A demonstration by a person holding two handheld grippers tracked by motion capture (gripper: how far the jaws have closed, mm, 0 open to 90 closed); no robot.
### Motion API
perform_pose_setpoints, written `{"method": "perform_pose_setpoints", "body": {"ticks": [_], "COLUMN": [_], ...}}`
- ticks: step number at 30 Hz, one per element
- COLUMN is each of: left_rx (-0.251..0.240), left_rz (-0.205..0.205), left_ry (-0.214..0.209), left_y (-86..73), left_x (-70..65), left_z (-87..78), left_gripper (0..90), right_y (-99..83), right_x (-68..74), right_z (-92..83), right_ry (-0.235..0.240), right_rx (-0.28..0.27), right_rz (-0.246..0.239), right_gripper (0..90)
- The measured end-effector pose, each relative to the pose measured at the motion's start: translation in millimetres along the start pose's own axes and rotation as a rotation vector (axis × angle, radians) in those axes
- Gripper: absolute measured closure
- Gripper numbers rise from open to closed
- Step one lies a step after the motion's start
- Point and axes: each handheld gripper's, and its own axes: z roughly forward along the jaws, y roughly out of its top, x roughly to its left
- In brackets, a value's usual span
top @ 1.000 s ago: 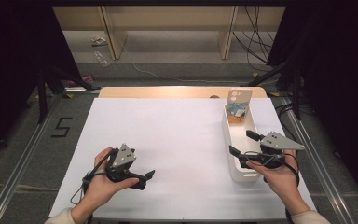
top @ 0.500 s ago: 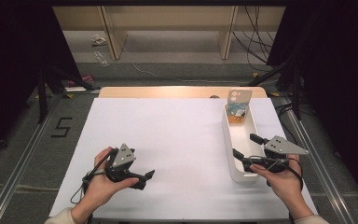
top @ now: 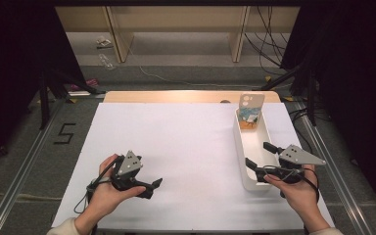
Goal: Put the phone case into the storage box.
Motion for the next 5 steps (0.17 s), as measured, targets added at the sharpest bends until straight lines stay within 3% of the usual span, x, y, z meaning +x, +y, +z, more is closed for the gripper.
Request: {"method": "perform_pose_setpoints", "body": {"ticks": [5], "left_rx": [-0.001], "left_rz": [0.001], "left_ry": [-0.002], "left_y": [0.2], "left_x": [0.4], "left_z": [0.5], "left_gripper": [0.0], "right_y": [0.0], "right_x": [0.0], "right_z": [0.0], "right_ry": [0.002], "right_rx": [-0.005], "right_rz": [0.007], "right_gripper": [15.0]}}
